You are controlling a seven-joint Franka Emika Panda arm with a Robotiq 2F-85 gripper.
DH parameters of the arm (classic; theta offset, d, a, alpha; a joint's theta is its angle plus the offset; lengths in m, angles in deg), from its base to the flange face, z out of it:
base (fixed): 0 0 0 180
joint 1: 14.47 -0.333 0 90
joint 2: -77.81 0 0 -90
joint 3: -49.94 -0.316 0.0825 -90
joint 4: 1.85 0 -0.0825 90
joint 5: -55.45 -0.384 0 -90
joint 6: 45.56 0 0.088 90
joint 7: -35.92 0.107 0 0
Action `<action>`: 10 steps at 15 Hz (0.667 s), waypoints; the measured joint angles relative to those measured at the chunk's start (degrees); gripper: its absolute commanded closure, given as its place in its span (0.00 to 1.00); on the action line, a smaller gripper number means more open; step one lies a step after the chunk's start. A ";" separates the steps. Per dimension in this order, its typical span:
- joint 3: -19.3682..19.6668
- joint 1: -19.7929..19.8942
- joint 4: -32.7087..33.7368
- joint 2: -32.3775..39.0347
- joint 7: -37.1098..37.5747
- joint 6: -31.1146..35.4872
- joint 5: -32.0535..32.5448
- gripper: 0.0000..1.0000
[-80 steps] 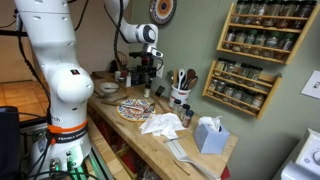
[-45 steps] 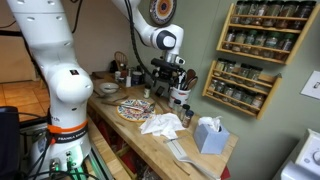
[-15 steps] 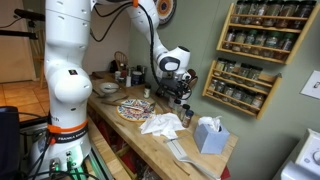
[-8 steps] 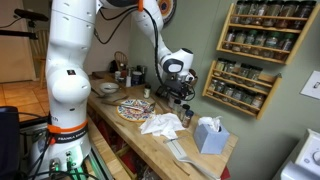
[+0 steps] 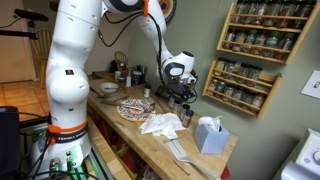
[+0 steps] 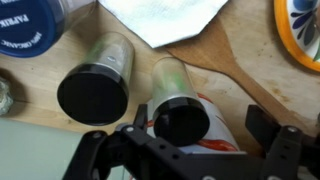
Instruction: Put one jar from the counter on the second shelf from the bottom.
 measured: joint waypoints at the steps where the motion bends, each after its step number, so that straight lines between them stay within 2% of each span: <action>1: -0.36 0.28 0.19 0.38 -0.41 0.22 0.00 0.00; 2: -0.70 0.55 0.47 0.79 -0.73 0.27 0.00 0.08; 3: -1.01 0.79 0.77 1.21 -0.89 0.29 0.00 0.26; 6: -1.55 1.43 1.49 2.30 -1.54 0.39 0.05 0.51; 9: -1.63 1.92 1.86 2.79 -1.76 0.52 0.44 0.70; 10: -1.64 2.07 1.92 2.82 -1.78 0.52 0.62 0.70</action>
